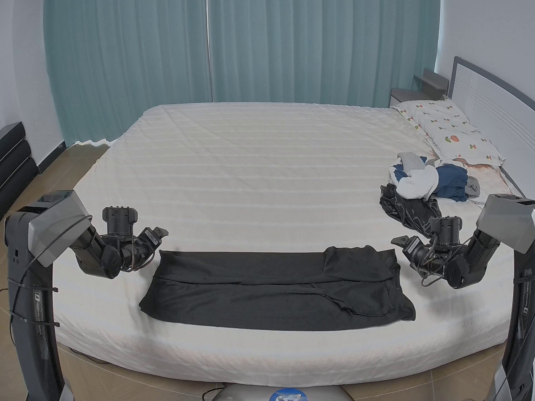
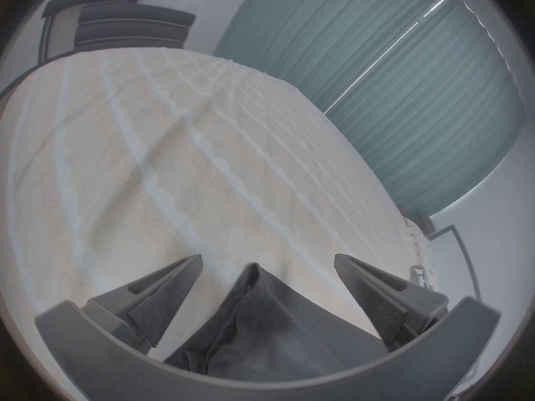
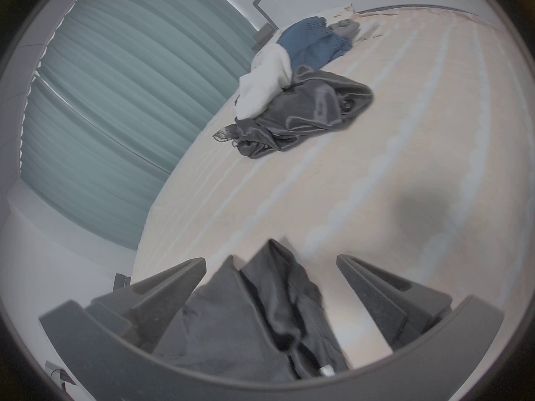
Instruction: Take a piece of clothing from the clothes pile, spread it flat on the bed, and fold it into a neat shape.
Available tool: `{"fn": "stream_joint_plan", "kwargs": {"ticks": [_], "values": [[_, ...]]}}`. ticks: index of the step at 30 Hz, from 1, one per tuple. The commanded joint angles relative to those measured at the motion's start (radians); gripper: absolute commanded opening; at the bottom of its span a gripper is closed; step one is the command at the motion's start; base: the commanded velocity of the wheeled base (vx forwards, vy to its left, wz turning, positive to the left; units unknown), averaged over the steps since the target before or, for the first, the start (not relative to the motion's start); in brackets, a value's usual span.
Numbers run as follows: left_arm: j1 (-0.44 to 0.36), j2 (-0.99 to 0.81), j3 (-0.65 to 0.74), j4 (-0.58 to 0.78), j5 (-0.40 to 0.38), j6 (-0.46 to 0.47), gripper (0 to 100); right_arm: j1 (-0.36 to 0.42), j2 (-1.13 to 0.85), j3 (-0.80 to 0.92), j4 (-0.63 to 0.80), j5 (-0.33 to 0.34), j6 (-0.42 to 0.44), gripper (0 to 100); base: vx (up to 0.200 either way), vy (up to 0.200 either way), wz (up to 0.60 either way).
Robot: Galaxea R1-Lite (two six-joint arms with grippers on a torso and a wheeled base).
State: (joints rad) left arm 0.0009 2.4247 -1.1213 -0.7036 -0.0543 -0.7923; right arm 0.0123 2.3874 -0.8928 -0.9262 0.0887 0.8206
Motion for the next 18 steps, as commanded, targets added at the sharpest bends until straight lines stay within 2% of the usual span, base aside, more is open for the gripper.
{"fn": "stream_joint_plan", "kwargs": {"ticks": [1, 2, 3, 4, 5, 8, 11, 15, 18], "values": [[0.041, -0.167, 0.133, 0.006, -0.164, 0.028, 100, 0.000, -0.140, 0.195, -0.036, 0.013, 0.009, 100, 0.000, 0.000, 0.00], [0.041, -0.167, 0.133, 0.006, -0.164, 0.028, 100, 0.000, -0.140, 0.195, -0.036, 0.013, 0.009, 100, 0.000, 0.000, 0.00], [0.037, -0.180, 0.169, 0.007, -0.207, 0.091, 100, 0.008, -0.146, 0.264, -0.069, 0.019, 0.008, 100, 0.000, 0.000, 0.00], [0.037, -0.180, 0.169, 0.007, -0.207, 0.091, 100, 0.008, -0.146, 0.264, -0.069, 0.019, 0.008, 100, 0.000, 0.000, 0.00], [0.031, -0.176, 0.196, 0.010, -0.210, 0.168, 100, 0.017, -0.146, 0.319, -0.122, 0.020, 0.011, 100, 0.000, 0.000, 0.00], [0.019, -0.171, 0.225, 0.010, -0.210, 0.265, 100, 0.029, -0.148, 0.406, -0.209, 0.020, 0.023, 100, 0.000, 0.000, 0.00], [0.014, -0.156, 0.221, 0.012, -0.210, 0.305, 100, 0.047, -0.142, 0.446, -0.255, 0.020, 0.038, 100, 0.000, 0.000, 0.00], [0.010, -0.104, 0.209, 0.013, -0.208, 0.406, 100, 0.054, -0.114, 0.465, -0.306, 0.036, 0.084, 100, 0.000, 0.000, 0.00], [0.005, -0.076, 0.193, 0.019, -0.208, 0.436, 100, 0.051, -0.108, 0.466, -0.313, 0.042, 0.087, 100, 0.000, 0.000, 0.00]]}}
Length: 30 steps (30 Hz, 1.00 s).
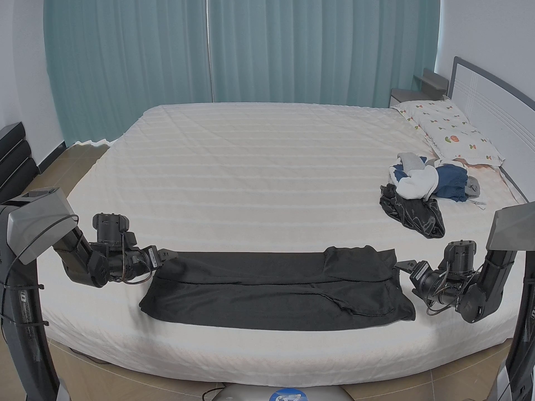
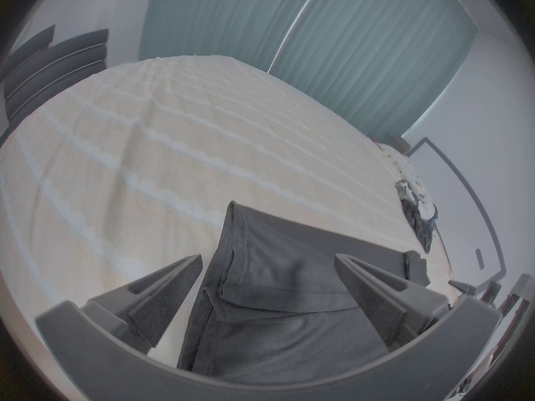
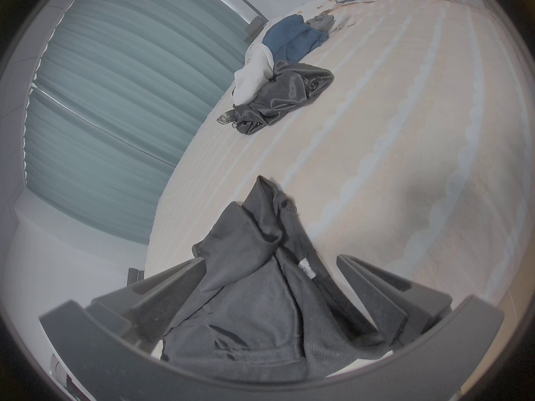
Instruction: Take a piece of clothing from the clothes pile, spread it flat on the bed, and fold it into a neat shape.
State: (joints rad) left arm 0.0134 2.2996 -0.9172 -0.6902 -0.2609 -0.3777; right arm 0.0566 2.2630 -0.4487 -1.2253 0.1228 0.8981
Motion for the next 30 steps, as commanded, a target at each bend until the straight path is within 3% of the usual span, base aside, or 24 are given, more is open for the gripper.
{"fn": "stream_joint_plan", "kwargs": {"ticks": [1, 8, 23, 24, 30], "values": [[-0.010, 0.061, -0.023, 0.012, -0.001, 0.025, 100, 0.006, 0.017, 0.022, -0.014, 0.008, 0.012, 100, 0.000, 0.000, 0.00], [-0.018, 0.113, -0.081, 0.049, 0.025, 0.066, 100, 0.009, 0.006, 0.039, -0.016, 0.014, 0.013, 100, 0.000, 0.000, 0.00], [-0.049, 0.133, -0.069, 0.040, 0.032, 0.082, 100, 0.012, 0.006, 0.038, -0.017, 0.015, 0.025, 100, 0.000, 0.000, 0.00], [-0.050, 0.135, -0.069, 0.040, 0.032, 0.082, 0, 0.012, 0.007, 0.038, -0.017, 0.015, 0.027, 100, 0.000, 0.000, 0.00], [-0.049, 0.130, -0.065, 0.037, 0.035, 0.083, 0, 0.012, 0.010, 0.038, -0.017, 0.015, 0.027, 100, 0.000, 0.000, 0.00]]}}
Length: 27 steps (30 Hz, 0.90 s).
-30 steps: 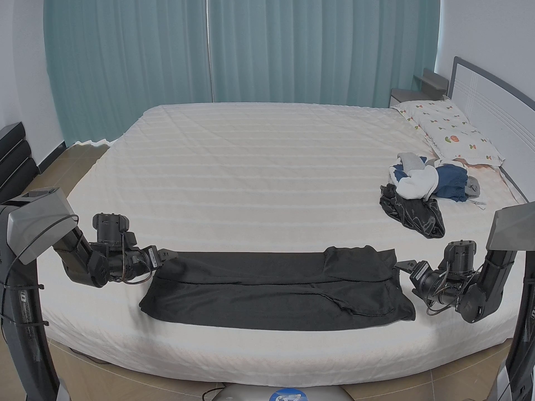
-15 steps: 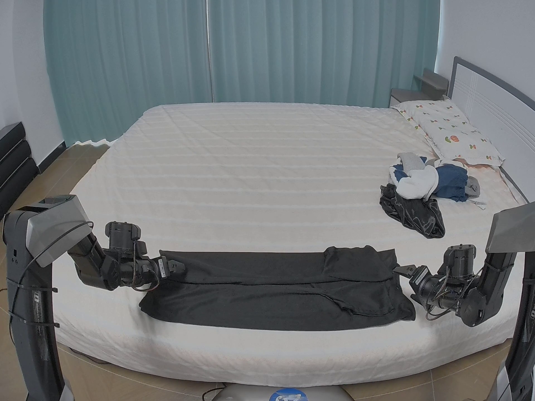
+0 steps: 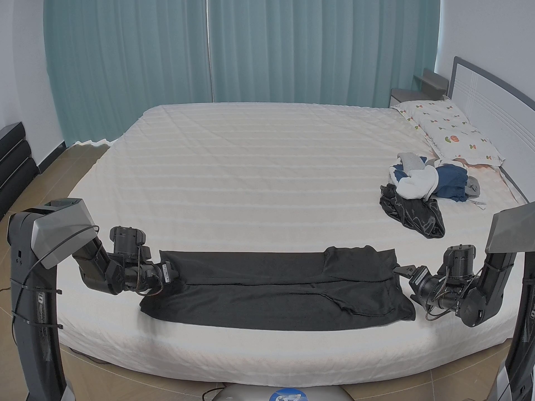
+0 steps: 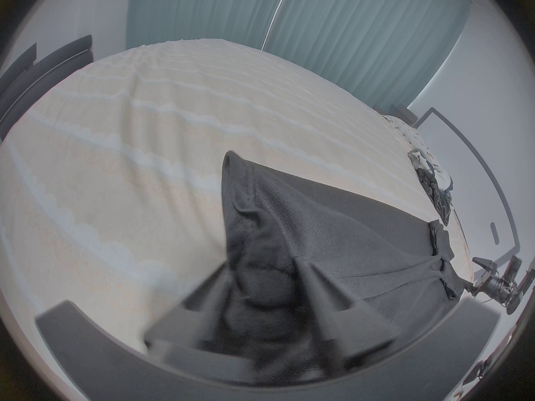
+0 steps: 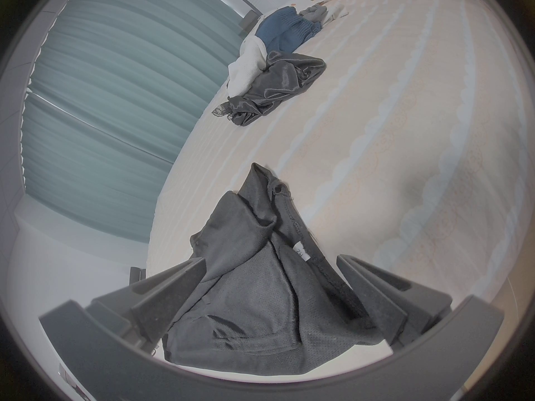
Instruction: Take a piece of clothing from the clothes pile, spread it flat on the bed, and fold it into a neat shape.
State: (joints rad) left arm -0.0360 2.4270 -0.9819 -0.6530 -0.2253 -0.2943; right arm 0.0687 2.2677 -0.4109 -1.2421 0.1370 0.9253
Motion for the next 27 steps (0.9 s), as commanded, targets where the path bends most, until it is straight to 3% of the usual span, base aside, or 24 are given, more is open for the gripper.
{"fn": "stream_joint_plan", "kwargs": {"ticks": [1, 5, 27], "values": [[0.002, 0.003, 0.000, -0.002, 0.004, 0.000, 0, 0.000, 0.006, 0.001, 0.000, 0.001, 0.000, 100, 0.000, 0.000, 0.00], [0.008, 0.001, 0.000, -0.025, 0.047, -0.003, 0, -0.001, 0.009, 0.000, 0.000, 0.001, 0.000, 100, 0.000, 0.000, 0.00], [0.050, -0.075, 0.040, -0.036, 0.046, -0.059, 0, -0.015, 0.001, 0.007, 0.000, 0.001, 0.024, 100, 0.000, 0.000, 0.00]]}}
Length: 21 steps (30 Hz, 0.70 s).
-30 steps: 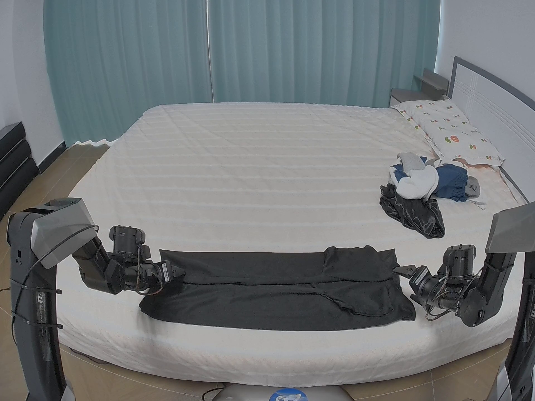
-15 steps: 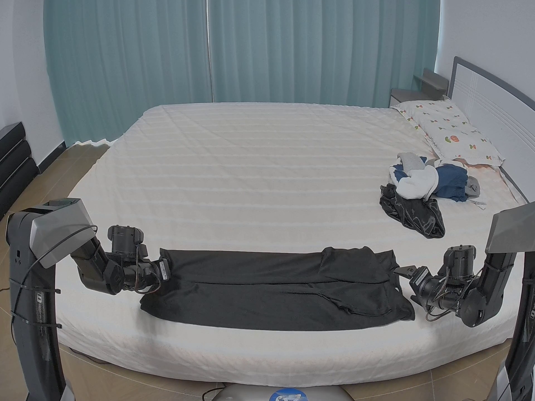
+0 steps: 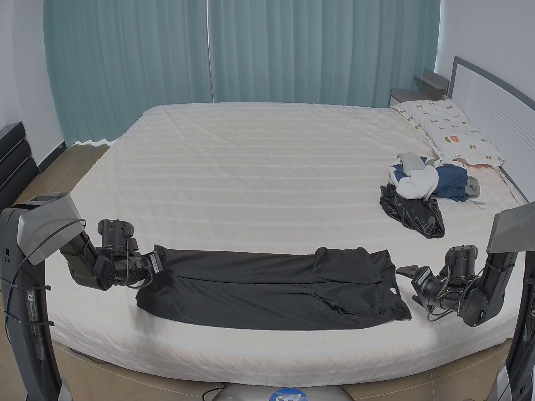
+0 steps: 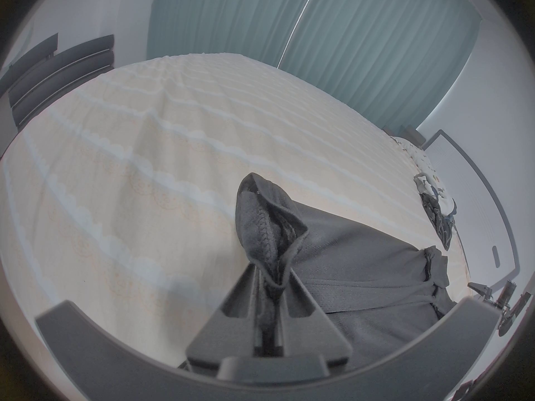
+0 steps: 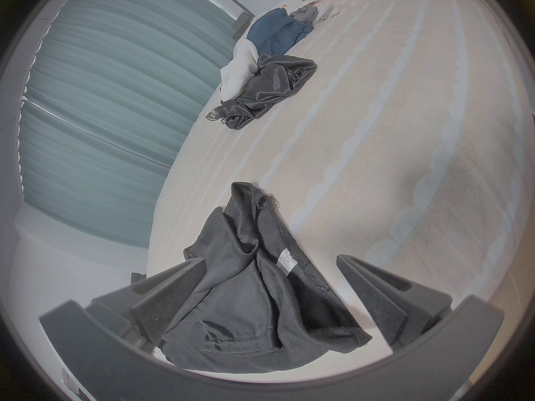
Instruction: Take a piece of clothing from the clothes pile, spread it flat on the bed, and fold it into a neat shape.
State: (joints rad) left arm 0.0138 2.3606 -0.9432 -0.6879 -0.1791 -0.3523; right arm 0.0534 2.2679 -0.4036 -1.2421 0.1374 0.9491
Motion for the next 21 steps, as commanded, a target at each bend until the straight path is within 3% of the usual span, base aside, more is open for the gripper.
{"fn": "stream_joint_plan", "kwargs": {"ticks": [1, 21], "values": [[-0.002, -0.011, 0.003, 0.001, 0.000, 0.000, 0, -0.001, 0.001, 0.000, 0.000, 0.001, 0.000, 100, 0.000, 0.000, 0.00], [-0.012, -0.031, 0.015, -0.004, 0.001, -0.036, 0, -0.001, 0.005, 0.017, -0.046, 0.001, 0.002, 100, -0.010, 0.000, 0.00]]}}
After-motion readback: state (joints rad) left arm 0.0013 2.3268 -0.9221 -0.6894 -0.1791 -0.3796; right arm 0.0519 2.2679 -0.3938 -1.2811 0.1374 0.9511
